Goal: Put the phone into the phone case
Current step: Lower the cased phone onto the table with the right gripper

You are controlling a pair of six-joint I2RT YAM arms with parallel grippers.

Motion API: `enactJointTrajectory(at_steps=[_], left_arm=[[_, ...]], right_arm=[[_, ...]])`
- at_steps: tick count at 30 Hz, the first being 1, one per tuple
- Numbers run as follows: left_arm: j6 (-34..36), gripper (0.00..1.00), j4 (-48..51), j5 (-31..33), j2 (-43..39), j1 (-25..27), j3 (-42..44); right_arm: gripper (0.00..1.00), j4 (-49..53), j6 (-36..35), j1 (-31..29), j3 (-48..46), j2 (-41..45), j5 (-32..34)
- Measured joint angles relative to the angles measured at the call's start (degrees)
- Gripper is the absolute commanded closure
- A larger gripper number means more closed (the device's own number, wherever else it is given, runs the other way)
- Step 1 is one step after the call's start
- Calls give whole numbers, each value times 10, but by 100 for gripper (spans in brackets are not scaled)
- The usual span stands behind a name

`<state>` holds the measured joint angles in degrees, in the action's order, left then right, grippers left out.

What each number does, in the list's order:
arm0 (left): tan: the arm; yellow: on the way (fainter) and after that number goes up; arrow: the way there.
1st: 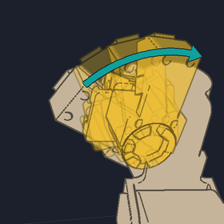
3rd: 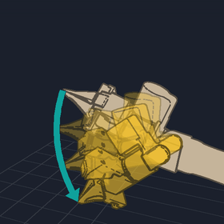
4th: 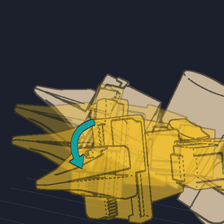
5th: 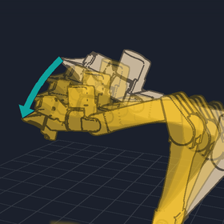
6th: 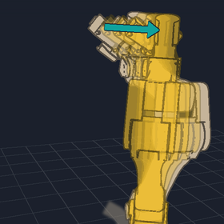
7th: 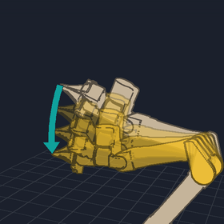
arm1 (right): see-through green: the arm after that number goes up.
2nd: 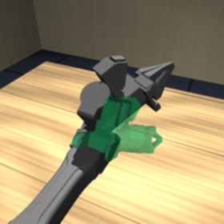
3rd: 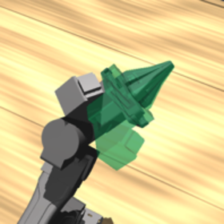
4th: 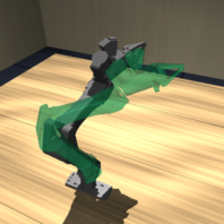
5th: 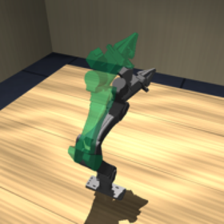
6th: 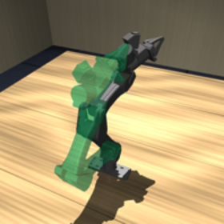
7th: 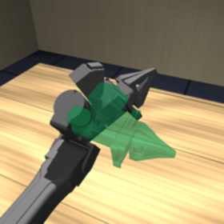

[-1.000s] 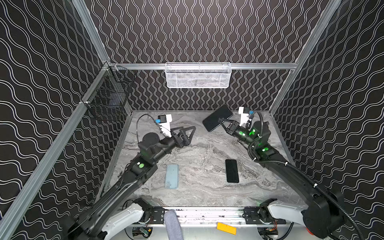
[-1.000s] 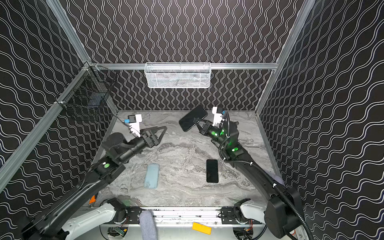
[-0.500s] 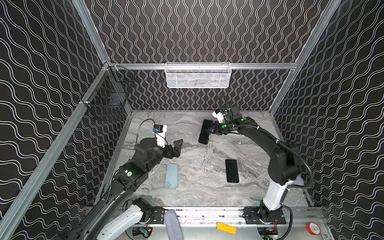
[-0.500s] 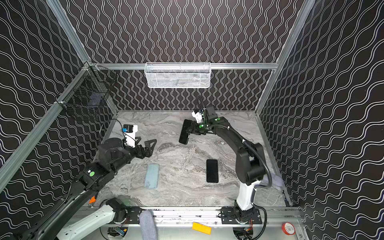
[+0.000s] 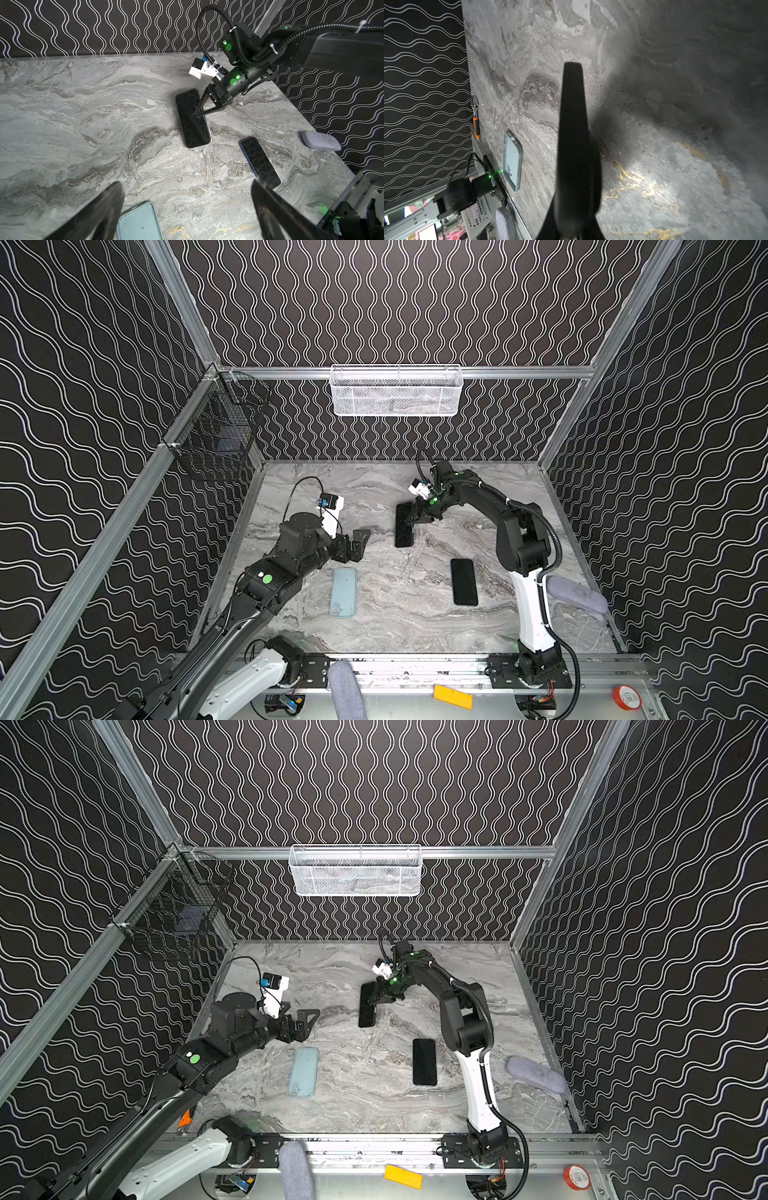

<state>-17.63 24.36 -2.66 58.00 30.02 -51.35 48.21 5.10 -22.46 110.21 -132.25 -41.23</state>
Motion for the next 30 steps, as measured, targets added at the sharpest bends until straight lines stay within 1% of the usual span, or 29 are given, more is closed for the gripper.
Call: enactJointTrajectory(at_steps=[4,5,7,10,11,21,26,30], left_arm=[[0,1,0,-5,4,-3,2],[0,1,0,-5,5,-3,2],[0,1,0,-6,9,-5,2],[0,1,0,-9,14,-6,2],[0,1,-1,-9,15,-7,2],[-3,2,-6,-22,39,-15,3],[-4,1,-7,-25,51,-19,1],[-4,1,-11,-27,57,-23,0]], right_arm=[[100,12,-3,9,30,-30,-15],[99,15,-4,11,35,-35,-19],[93,18,-4,14,43,-42,-26],[81,19,-4,17,47,-49,-33],[79,19,-5,17,47,-49,-32],[77,19,-7,19,54,-60,-30],[73,13,-5,23,55,-63,-28],[72,2,0,25,45,-63,-29]])
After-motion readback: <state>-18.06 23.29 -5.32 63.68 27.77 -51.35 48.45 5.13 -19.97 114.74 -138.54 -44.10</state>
